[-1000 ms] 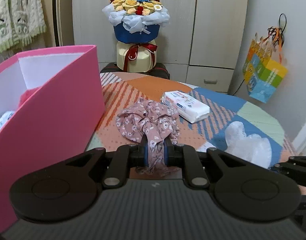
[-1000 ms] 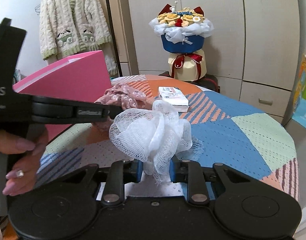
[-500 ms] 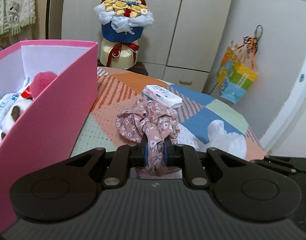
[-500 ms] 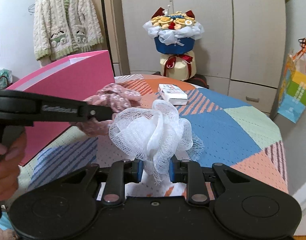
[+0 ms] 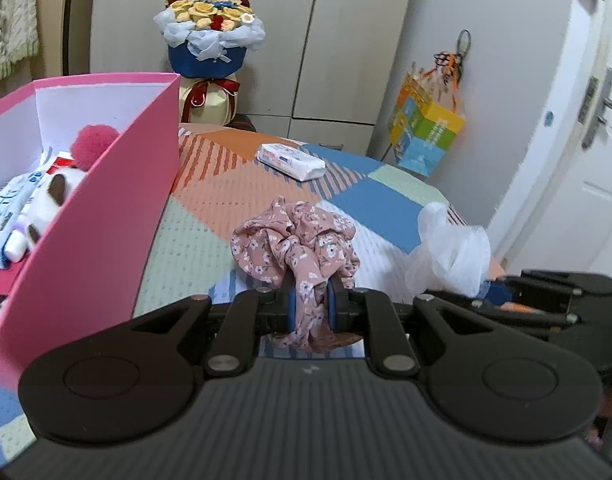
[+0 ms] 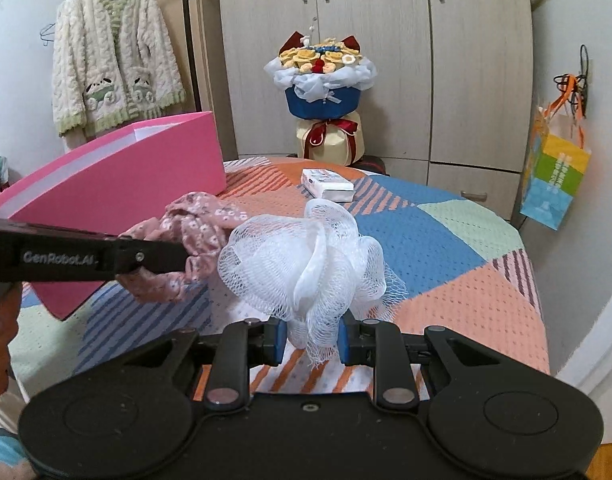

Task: Organize soft objects
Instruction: 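Lift and carry the scrunchie with the left gripper into the box while the right carries the puff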

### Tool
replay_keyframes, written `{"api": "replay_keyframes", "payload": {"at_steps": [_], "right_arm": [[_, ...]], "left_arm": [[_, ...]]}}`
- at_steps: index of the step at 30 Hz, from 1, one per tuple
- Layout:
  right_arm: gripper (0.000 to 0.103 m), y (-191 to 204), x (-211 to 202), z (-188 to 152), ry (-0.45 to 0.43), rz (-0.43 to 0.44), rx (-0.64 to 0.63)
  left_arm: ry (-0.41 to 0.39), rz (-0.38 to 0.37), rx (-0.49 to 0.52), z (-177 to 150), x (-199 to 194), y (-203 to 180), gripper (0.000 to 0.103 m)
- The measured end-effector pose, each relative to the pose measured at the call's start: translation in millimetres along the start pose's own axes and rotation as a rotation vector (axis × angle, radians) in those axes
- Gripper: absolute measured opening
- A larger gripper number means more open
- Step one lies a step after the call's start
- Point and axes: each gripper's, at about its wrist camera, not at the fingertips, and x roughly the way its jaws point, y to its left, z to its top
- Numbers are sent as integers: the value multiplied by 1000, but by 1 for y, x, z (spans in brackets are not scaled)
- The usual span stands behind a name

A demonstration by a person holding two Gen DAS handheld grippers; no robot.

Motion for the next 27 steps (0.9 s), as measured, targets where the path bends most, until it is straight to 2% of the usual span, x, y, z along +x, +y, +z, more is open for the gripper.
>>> {"api": "replay_keyframes", "payload": {"at_steps": [3,10,15,18,22,27], "right_arm": [[28,6,-12,-6,2,2,-3],[28,22,-42,-22,21,9,-36],[28,28,-65,-27,58,27,-39],[28,33,-78,-26,53,84,-33],[28,49,-87,-20,66,154,-40],[28,77,-95,-4,125,252,-90]], "left_arm": [[5,-14,34,-10,-17,0,13],[73,-37,138,-35,-54,-8,13],[125,-94,104,-42,-76,7,13],[141,-107,113,-47,-90,14,13],[193,-128,76,-48,-110,29,13],[241,-145,68,-45,-144,44,13]]}}
